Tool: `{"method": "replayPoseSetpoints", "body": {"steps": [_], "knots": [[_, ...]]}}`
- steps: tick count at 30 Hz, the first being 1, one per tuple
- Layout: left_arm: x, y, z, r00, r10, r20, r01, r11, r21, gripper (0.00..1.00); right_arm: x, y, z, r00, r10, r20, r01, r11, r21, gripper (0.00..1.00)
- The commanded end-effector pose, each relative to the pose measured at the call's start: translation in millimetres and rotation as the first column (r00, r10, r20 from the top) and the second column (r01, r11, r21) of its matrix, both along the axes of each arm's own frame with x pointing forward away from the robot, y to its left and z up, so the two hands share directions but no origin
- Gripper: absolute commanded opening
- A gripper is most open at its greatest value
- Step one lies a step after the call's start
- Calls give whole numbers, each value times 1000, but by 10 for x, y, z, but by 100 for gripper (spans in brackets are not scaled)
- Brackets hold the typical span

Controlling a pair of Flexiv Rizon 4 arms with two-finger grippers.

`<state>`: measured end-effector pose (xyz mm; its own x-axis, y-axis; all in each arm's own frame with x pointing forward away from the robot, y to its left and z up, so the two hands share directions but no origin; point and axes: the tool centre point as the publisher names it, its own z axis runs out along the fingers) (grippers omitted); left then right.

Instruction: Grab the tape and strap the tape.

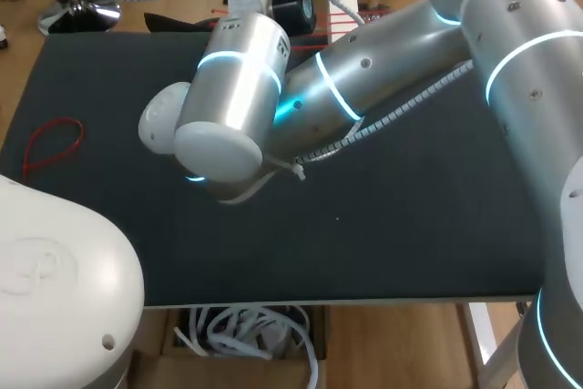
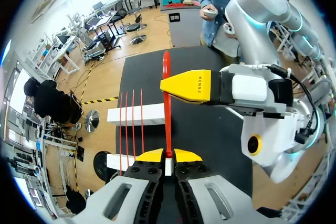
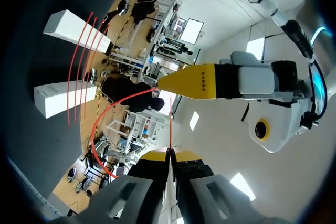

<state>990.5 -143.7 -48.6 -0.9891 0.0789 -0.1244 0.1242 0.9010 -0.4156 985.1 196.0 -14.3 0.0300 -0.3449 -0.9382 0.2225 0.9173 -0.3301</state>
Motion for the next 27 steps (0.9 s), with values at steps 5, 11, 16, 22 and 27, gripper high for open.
{"method": "replayPoseSetpoints", "body": {"steps": [5,11,16,22,27], "knots": [[-3,0,9,1000,1,-1,-1,1000,4,0,13,21,-16,1000,4,-11,-5,1000,-10,0],[-3,0,9,1000,1,-1,-1,1000,4,0,24,34,-40,1000,-5,-18,4,1000,-17,0],[-3,0,9,1000,1,-1,-1,1000,4,0,27,34,-54,1000,-8,-20,7,1000,-22,0],[-3,0,9,1000,1,-1,-1,1000,4,0,33,38,-46,1000,-7,-19,7,1000,-17,0],[-3,0,9,1000,1,-1,-1,1000,4,0,33,47,-46,1000,-4,-19,3,1000,-16,0]]}}
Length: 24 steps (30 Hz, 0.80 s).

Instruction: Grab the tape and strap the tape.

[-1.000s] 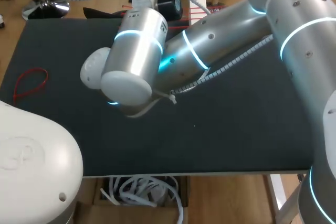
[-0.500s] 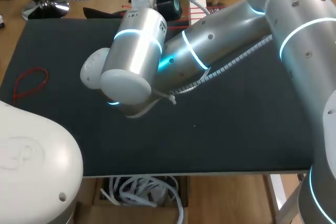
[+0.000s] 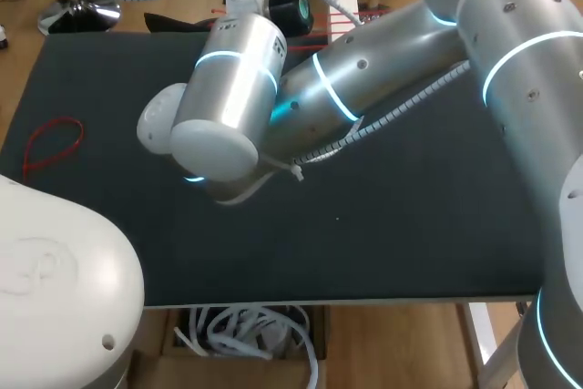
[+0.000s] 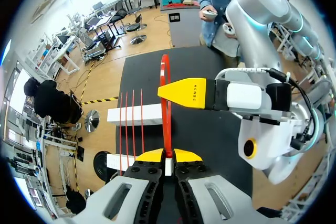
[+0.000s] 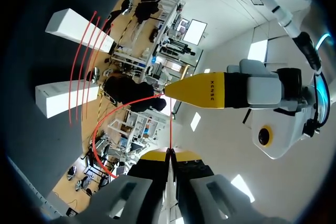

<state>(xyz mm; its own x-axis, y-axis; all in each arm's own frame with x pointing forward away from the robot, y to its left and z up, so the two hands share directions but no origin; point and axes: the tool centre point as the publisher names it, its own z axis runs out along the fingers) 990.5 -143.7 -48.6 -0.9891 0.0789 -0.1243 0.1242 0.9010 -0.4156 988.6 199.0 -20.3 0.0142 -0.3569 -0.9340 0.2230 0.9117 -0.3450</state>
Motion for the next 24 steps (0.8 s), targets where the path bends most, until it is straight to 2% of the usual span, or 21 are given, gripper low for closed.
{"method": "replayPoseSetpoints", "body": {"steps": [1,24], "knots": [[-3,1,9,1000,1,-1,-1,1000,4,0,-5,22,9,1000,5,-4,-5,1000,-5,0],[-3,1,9,1000,1,-1,-1,1000,4,0,-15,80,-35,1000,15,-14,-15,1000,-12,0]]}}
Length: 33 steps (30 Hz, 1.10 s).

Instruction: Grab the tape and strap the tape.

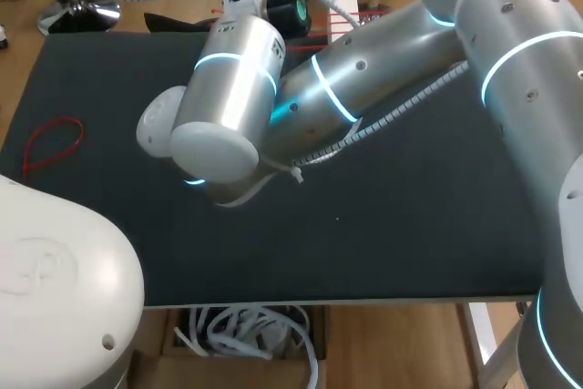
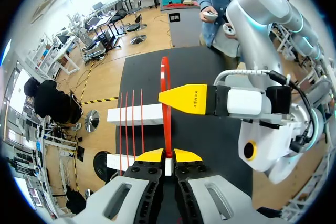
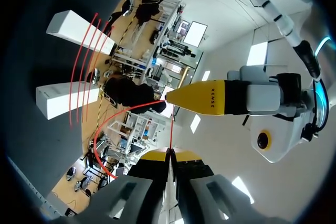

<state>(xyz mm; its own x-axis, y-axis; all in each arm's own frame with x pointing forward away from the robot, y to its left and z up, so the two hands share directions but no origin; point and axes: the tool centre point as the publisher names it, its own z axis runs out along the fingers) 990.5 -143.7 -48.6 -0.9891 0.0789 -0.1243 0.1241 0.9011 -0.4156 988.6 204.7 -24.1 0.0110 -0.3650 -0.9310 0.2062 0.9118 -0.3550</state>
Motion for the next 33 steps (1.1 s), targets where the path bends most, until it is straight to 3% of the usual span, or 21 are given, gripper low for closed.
{"method": "replayPoseSetpoints", "body": {"steps": [1,33], "knots": [[-3,0,9,1000,1,-1,-1,1000,4,0,-17,30,0,1000,1,-5,-1,1000,-3,0],[-3,0,9,1000,1,-1,-1,1000,4,0,-11,210,-80,1000,21,-22,-21,1000,-14,0]]}}
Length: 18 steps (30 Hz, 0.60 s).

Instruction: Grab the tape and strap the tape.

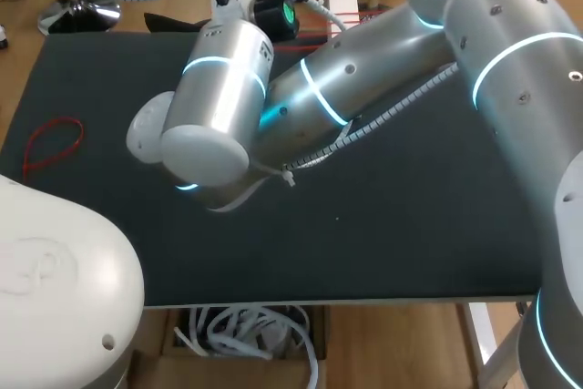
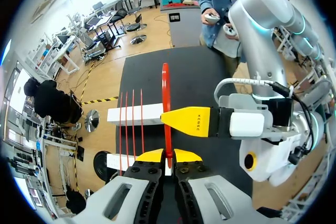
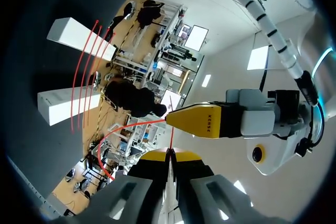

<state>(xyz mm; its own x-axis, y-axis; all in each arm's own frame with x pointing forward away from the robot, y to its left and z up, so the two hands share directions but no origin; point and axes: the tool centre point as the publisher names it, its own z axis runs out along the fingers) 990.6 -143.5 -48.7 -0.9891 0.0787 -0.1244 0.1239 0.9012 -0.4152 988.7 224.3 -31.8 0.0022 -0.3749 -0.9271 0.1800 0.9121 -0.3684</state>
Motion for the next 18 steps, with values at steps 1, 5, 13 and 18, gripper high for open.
{"method": "replayPoseSetpoints", "body": {"steps": [1,5,13,18], "knots": [[-4,-2,10,1000,1,-1,-1,1000,4,0,-14,20,-7,1000,-1,-4,1,1000,-3,0],[-4,-2,10,1000,1,-1,-1,1000,4,0,-10,39,-19,1000,-6,-7,6,1000,-5,0],[-4,-2,10,1000,1,-1,-1,1000,4,0,-15,95,-51,1000,-3,-13,3,1000,-8,0],[-4,-2,10,1000,1,-1,-1,1000,4,0,-8,123,-61,1000,-8,-17,8,1000,-7,0]]}}
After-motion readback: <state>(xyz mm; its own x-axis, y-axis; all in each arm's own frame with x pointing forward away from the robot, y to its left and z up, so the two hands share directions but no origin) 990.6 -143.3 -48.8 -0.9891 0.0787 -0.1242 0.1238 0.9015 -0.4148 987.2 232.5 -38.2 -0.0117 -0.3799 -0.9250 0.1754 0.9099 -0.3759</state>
